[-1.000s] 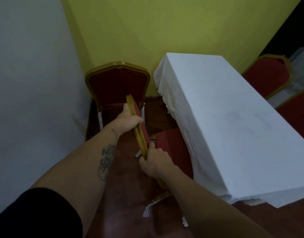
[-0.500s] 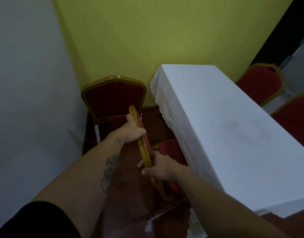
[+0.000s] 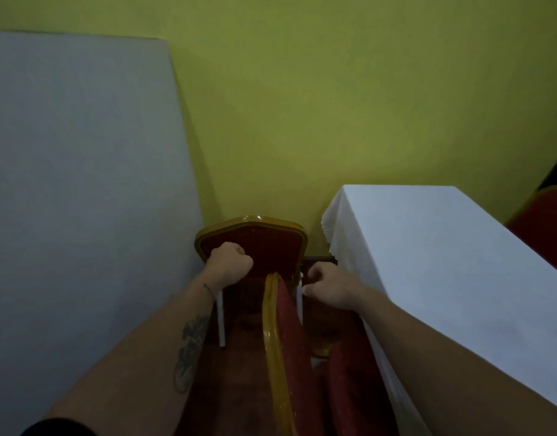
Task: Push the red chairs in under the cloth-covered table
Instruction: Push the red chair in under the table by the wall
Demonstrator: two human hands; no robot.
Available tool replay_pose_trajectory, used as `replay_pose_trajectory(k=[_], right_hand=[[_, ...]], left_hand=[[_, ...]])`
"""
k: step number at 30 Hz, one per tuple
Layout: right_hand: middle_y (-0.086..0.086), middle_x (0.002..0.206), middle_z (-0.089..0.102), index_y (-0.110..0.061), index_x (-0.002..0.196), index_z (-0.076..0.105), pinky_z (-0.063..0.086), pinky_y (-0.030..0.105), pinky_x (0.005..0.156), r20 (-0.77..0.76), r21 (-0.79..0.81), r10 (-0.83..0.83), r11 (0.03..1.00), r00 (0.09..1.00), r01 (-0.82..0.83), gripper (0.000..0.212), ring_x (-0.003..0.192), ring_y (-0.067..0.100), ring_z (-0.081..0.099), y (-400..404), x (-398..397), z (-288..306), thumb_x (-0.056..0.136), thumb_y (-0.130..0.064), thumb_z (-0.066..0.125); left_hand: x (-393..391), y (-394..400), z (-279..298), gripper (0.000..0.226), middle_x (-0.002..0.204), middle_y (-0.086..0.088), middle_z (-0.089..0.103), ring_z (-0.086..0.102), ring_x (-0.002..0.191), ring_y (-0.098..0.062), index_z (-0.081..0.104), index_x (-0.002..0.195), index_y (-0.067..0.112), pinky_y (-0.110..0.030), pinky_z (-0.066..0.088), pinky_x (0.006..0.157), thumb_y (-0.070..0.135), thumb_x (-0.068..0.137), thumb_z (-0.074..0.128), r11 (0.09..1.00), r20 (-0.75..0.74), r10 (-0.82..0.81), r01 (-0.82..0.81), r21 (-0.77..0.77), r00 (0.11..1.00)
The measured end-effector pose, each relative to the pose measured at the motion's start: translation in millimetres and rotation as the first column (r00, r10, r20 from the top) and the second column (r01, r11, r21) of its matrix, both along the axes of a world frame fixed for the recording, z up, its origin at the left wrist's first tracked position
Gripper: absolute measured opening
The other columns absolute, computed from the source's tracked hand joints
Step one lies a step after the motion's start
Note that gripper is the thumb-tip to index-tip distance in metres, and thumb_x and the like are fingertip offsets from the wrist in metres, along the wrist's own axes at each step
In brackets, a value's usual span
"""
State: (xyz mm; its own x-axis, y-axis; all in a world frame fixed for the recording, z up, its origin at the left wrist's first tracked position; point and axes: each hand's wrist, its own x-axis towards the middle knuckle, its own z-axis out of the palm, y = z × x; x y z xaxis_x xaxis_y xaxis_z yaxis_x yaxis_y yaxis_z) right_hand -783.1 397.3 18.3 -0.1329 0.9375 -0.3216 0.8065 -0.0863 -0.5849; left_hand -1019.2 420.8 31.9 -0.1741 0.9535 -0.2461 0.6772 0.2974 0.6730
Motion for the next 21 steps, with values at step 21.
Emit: replay_pose_trajectory(k=[21], right_hand=[[0.013, 0.153, 0.035, -0.020, 0.158, 0.025, 0.044, 0.051, 0.108, 0.306, -0.017, 0.010, 1.000, 0.952, -0.006, 0.086, 0.138, 0.037, 0.039, 229, -89, -27, 0.080, -0.028, 0.060]], left_hand=[[-83, 206, -75, 0.043, 0.126, -0.010, 0.057, 0.054, 0.121, -0.035, 0.057, 0.119, 0.015, -0.052, 0.038, 0.110, 0.023, 0.077, 0.059, 0.974, -0.396, -0.212, 0.227, -0.009, 0.893]])
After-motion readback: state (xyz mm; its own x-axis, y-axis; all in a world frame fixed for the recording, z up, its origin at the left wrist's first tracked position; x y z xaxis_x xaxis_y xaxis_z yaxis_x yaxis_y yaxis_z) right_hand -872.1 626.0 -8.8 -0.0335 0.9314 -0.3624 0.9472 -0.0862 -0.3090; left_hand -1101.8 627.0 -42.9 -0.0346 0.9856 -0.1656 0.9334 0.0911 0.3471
